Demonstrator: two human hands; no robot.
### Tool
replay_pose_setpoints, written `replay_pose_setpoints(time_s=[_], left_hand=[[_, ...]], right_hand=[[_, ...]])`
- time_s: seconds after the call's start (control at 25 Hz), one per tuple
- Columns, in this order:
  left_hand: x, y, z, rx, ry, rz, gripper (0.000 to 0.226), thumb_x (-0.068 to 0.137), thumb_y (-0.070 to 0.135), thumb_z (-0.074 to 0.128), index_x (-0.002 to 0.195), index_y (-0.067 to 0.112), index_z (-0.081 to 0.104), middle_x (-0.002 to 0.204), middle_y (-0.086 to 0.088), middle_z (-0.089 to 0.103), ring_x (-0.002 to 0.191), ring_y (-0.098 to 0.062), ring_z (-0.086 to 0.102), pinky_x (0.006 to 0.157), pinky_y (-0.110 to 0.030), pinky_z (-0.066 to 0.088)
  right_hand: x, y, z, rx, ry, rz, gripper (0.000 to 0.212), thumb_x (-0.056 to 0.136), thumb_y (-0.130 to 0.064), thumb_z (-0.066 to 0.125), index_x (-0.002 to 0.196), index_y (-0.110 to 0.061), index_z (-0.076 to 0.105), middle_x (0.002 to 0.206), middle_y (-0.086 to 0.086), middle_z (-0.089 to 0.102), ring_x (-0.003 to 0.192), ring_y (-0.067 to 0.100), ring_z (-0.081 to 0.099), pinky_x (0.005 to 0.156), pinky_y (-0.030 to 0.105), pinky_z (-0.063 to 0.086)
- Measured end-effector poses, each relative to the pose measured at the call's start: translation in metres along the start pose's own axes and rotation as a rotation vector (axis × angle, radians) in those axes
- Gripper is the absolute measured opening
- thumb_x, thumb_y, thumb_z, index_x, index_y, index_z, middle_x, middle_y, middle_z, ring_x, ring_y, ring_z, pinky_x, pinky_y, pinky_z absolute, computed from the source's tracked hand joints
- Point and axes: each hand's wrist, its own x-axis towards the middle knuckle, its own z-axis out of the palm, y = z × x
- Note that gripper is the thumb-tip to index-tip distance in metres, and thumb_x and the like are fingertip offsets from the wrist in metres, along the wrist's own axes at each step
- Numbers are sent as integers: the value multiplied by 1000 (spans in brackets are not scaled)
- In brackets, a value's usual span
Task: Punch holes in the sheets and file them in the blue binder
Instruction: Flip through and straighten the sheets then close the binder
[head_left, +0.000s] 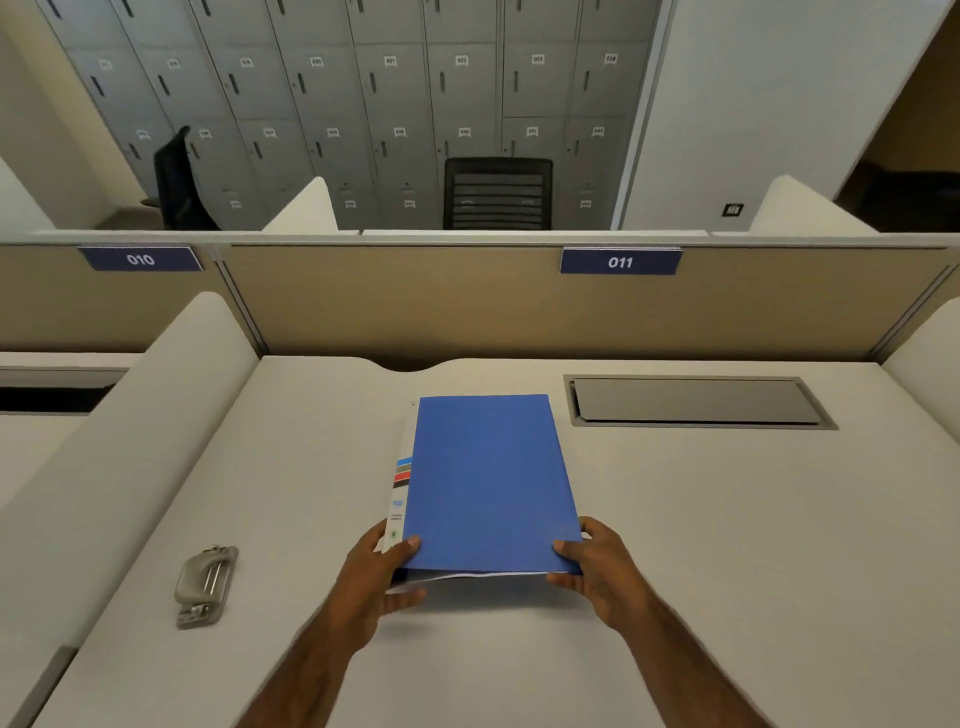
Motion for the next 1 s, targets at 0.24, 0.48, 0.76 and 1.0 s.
replay_pose_setpoints(time_s=[0.24, 0.48, 0.76, 1.0], left_hand=[[61, 22, -9, -139, 44, 104, 42, 93, 10, 66, 133, 18, 56, 122, -8, 69, 104, -28, 68, 73, -42, 60], [117, 45, -7, -90, 88, 73, 44, 93, 12, 68, 135, 15, 55, 124, -10, 66, 101, -25, 68, 69, -38, 63], [148, 53, -2, 247, 263, 208, 43, 90, 23, 71, 132, 16, 60, 121, -6, 67, 106, -29, 65, 85, -46, 60], [155, 49, -5, 717, 442, 259, 53, 86, 48, 69, 131, 21, 61, 117, -10, 66, 106, -33, 60, 95, -50, 52]], right_hand=[[60, -14, 43, 20, 28, 0, 27, 92, 6, 61, 117, 1, 58, 119, 20, 66, 95, 35, 70, 60, 36, 62], [111, -36, 63, -12, 120, -7, 26, 90, 5, 64, 115, 6, 57, 118, 19, 64, 98, 36, 68, 58, 34, 62], [136, -34, 72, -168, 305, 13, 13, 84, -3, 73, 85, 2, 62, 97, 17, 69, 73, 30, 69, 65, 38, 62], [135, -37, 79, -514, 392, -86, 17, 81, -16, 73, 82, -1, 64, 85, 11, 68, 70, 25, 63, 57, 29, 50]])
